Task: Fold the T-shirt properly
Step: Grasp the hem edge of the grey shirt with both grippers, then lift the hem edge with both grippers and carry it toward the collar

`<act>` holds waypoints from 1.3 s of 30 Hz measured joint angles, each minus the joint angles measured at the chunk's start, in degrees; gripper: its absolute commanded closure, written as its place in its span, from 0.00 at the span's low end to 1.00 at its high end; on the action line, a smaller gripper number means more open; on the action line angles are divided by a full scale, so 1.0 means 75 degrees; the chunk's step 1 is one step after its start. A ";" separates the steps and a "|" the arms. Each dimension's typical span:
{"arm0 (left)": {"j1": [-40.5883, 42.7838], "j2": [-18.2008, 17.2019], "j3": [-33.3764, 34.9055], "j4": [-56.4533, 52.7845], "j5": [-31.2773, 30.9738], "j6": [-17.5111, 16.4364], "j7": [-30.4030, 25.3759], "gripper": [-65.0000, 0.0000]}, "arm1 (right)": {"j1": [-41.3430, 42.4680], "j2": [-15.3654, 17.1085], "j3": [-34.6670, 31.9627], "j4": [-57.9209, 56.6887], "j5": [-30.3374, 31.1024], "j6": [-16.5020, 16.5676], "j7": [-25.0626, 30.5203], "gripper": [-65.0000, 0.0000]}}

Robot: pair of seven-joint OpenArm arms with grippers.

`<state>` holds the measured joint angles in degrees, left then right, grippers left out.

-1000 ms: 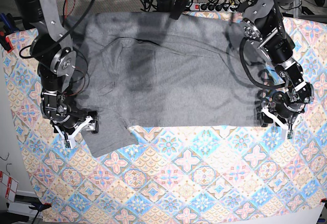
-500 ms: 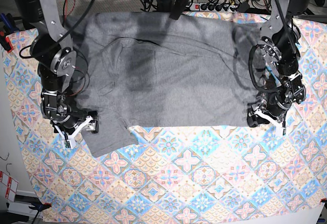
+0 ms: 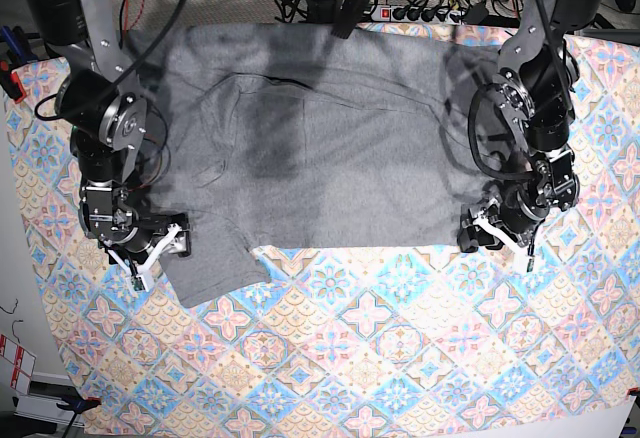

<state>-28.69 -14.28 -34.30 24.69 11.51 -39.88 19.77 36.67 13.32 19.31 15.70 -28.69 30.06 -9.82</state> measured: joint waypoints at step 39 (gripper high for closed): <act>0.0364 0.0017 0.0003 0.0347 -0.0105 -0.0003 0.0152 0.96 | -0.1533 -0.0236 -0.0612 0.3185 0.0006 0.0213 -0.1276 0.92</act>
<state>-25.96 -14.15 -34.28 27.29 10.72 -39.90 20.91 25.17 11.55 14.72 39.59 -28.64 31.66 -19.40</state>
